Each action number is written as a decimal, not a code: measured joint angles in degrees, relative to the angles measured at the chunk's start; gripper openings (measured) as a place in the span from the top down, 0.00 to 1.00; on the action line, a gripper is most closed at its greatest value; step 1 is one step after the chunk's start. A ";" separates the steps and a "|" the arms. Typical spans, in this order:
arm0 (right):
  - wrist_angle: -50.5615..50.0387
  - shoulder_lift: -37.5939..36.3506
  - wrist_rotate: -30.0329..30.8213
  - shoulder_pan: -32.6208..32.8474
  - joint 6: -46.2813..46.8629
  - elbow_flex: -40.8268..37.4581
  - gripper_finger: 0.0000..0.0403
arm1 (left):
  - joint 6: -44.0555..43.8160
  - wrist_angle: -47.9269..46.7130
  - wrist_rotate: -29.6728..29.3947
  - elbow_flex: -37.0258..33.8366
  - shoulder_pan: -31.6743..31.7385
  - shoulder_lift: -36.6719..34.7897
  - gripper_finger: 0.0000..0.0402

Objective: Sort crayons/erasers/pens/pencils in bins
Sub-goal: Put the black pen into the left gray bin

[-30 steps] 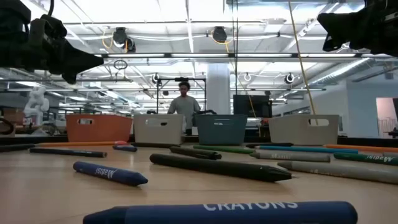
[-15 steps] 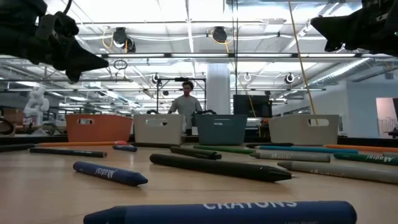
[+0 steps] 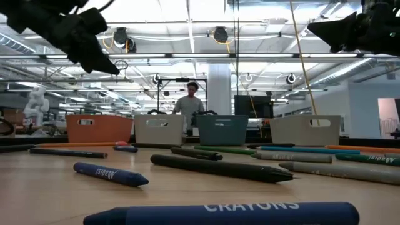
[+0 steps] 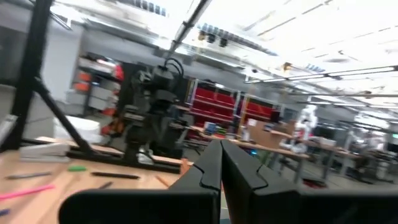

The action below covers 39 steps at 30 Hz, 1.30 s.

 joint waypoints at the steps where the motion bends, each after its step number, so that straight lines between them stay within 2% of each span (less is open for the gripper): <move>1: 0.02 -0.02 0.31 0.00 -0.15 0.02 1.00 | 0.48 -0.36 0.00 0.74 0.01 1.44 1.00; 8: 0.44 -0.02 1.71 0.00 -2.31 0.02 1.00 | 2.96 -1.75 0.00 5.62 0.02 12.39 1.00; 15: -1.88 0.11 1.34 0.00 0.71 0.02 1.00 | 5.99 -1.85 1.02 10.99 -0.48 23.70 1.00; 30: -1.73 0.30 1.27 0.00 1.72 0.02 1.00 | 16.75 -1.82 1.57 25.51 -9.55 45.30 1.00; 39: -1.25 0.31 1.27 0.00 1.62 0.02 1.00 | 22.27 -5.83 1.55 33.37 -14.75 56.09 0.97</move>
